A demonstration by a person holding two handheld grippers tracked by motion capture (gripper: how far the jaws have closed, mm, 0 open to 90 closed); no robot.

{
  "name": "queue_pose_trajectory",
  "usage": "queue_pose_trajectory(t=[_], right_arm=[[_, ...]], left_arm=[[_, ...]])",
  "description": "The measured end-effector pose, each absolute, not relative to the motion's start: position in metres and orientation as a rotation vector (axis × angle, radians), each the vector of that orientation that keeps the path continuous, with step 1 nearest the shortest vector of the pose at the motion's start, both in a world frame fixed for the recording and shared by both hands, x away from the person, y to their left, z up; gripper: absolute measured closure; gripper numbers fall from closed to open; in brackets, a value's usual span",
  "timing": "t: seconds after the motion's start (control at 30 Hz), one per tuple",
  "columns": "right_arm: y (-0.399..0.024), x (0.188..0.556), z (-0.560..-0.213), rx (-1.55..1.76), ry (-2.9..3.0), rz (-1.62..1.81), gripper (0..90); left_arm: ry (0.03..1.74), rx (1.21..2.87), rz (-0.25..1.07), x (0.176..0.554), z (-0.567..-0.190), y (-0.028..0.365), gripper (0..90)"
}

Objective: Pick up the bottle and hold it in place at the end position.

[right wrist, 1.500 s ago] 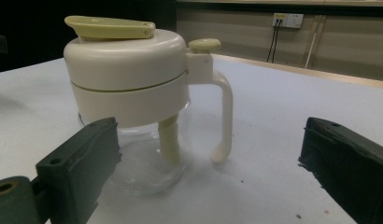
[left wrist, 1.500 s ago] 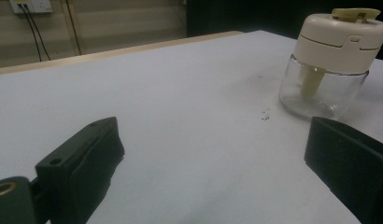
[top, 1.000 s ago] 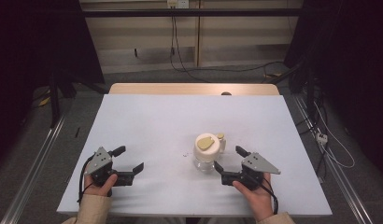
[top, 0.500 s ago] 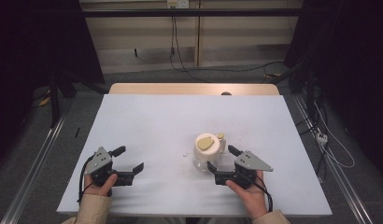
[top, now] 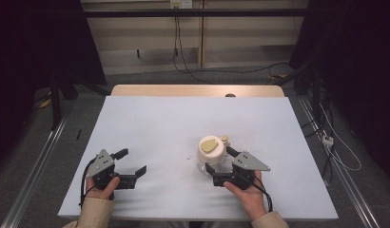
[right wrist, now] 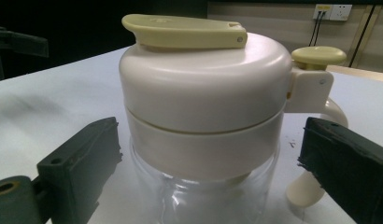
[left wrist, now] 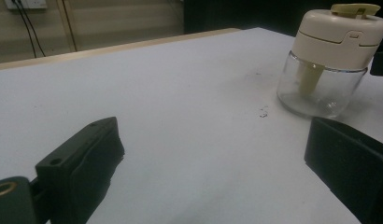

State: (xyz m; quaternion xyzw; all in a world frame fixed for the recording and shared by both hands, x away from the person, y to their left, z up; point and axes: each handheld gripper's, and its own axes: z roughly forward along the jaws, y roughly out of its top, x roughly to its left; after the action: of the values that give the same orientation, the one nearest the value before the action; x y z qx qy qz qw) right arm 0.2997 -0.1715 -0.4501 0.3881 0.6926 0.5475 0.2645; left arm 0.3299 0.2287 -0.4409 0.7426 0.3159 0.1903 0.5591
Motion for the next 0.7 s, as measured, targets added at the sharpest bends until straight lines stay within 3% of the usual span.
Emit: queue_pose_trajectory(t=[0.7], right_arm=[[-0.159, 0.312, -0.453, 1.104, 1.869, 1.46, 3.6]], left_arm=[[0.748, 1.756, 0.445, 0.33, -0.441, 0.228, 3.6]])
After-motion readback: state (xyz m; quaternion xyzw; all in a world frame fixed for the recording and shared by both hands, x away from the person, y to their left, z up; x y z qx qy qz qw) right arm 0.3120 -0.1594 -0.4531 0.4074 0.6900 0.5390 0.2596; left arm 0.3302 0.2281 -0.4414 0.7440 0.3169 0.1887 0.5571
